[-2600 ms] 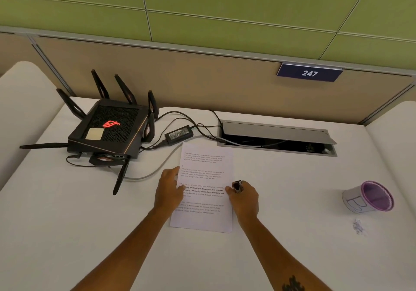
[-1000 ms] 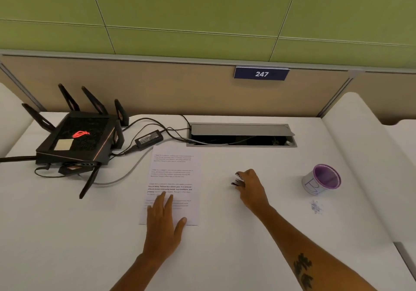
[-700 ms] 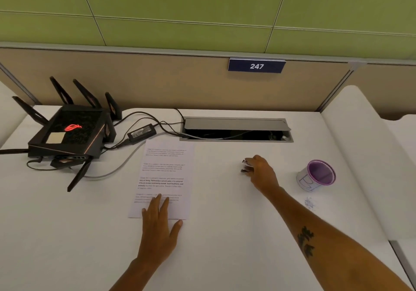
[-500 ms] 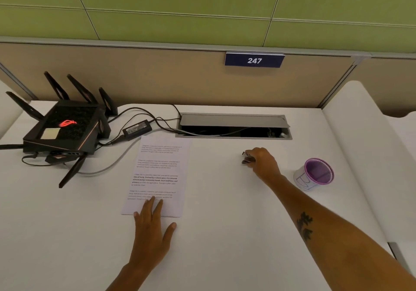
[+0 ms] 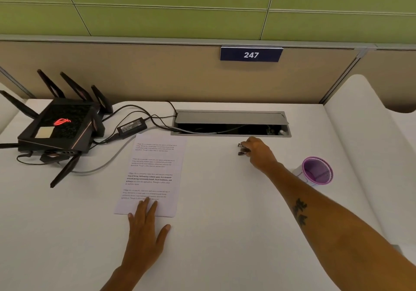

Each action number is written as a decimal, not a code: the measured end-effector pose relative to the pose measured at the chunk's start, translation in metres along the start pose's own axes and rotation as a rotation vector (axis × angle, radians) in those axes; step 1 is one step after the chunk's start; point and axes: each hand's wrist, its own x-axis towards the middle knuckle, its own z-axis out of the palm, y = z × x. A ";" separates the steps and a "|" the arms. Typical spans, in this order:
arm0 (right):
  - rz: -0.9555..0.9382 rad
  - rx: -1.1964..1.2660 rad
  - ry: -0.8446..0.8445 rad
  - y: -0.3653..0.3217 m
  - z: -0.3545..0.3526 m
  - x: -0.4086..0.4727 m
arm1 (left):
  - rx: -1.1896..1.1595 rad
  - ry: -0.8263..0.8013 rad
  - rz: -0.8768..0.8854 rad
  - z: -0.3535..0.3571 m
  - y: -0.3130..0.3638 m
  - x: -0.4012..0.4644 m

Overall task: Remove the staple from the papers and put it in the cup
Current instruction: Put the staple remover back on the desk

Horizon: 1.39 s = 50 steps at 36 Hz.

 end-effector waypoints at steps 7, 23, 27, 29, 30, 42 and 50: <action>0.018 -0.040 -0.003 0.000 0.000 -0.002 | 0.028 -0.034 0.016 0.003 -0.002 0.004; 0.002 -0.081 0.216 -0.016 0.032 -0.091 | 0.055 -0.085 0.069 0.010 0.015 -0.002; 0.011 -0.100 0.178 -0.010 0.045 -0.126 | 0.080 -0.115 0.098 0.017 0.030 -0.006; 0.014 -0.129 0.170 -0.005 0.049 -0.144 | 0.084 -0.124 0.125 0.021 0.040 -0.008; 0.019 -0.135 0.174 -0.003 0.049 -0.154 | 0.084 -0.131 0.137 0.024 0.045 -0.009; 0.148 -0.130 0.195 0.054 0.037 -0.249 | 0.114 -0.222 0.247 0.070 0.119 -0.033; 0.312 -0.129 0.285 0.107 0.017 -0.280 | 0.137 -0.172 0.201 0.094 0.147 -0.044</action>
